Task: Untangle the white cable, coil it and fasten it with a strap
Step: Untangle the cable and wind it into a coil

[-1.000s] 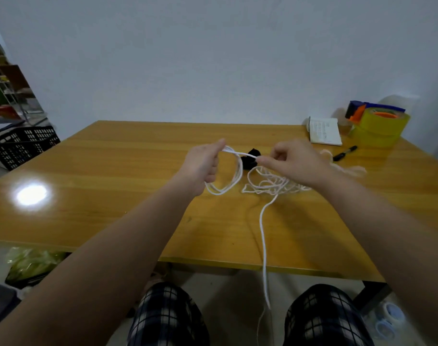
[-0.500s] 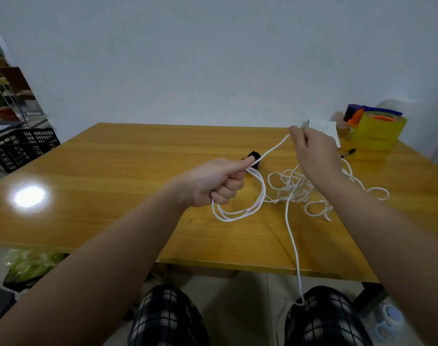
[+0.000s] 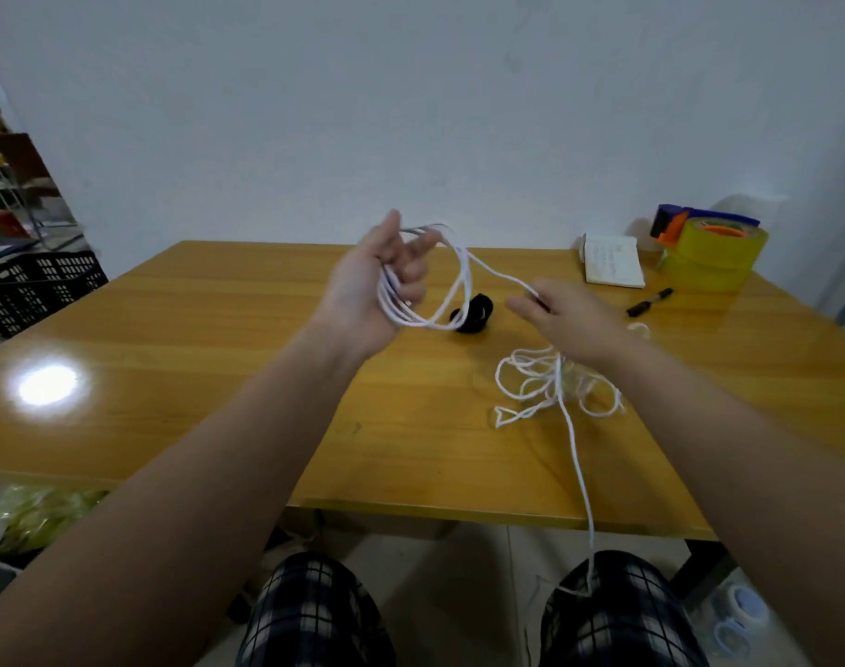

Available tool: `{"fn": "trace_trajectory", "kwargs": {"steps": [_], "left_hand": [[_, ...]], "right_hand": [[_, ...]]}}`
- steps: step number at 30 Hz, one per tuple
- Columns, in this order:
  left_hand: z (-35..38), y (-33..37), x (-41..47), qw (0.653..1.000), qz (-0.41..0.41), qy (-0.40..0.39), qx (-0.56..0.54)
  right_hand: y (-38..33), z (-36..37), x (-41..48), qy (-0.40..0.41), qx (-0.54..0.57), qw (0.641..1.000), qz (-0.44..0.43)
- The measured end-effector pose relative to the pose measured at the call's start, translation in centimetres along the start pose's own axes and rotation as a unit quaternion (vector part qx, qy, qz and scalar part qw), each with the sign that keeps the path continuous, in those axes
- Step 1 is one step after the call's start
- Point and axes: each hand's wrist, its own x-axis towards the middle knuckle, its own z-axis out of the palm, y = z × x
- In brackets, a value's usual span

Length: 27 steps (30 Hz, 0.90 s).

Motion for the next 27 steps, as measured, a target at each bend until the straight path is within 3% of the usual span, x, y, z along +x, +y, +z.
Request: {"fn": "trace_trajectory", "kwargs": {"steps": [3, 5, 7, 9, 12, 19, 24, 27], "left_hand": [[-0.5, 1.2, 0.3, 0.998, 0.062, 0.020, -0.024], [-0.9, 1.1, 0.6, 0.996, 0.073, 0.056, -0.010], [-1.6, 0.9, 1.0, 0.994, 0.066, 0.092, -0.005], [-1.8, 0.2, 1.0, 0.993, 0.056, 0.103, -0.004], [-1.6, -1.3, 1.0, 0.994, 0.037, 0.099, 0.007], [-0.2, -3.1, 1.7, 0.968, 0.045, 0.106, 0.225], [-0.1, -3.1, 2.3, 0.981, 0.050, 0.096, 0.159], [0.1, -3.4, 2.1, 0.979, 0.047, 0.090, 0.178]], "right_hand": [[-0.1, -0.3, -0.9, -0.041, 0.098, 0.994, -0.032], [0.0, -0.4, -1.1, -0.058, 0.107, 0.992, -0.031], [0.1, -0.3, -1.3, -0.083, 0.062, 0.994, -0.024], [-0.3, -0.2, -1.8, -0.106, -0.063, 0.992, -0.035], [-2.1, 0.0, -2.5, -0.135, -0.265, 0.946, -0.129], [-6.0, 0.9, -2.7, -0.170, -0.361, 0.875, -0.275], [-5.6, 1.4, -2.2, -0.226, -0.395, 0.856, -0.245], [-5.5, 1.4, -2.2, -0.201, -0.369, 0.868, -0.264]]}}
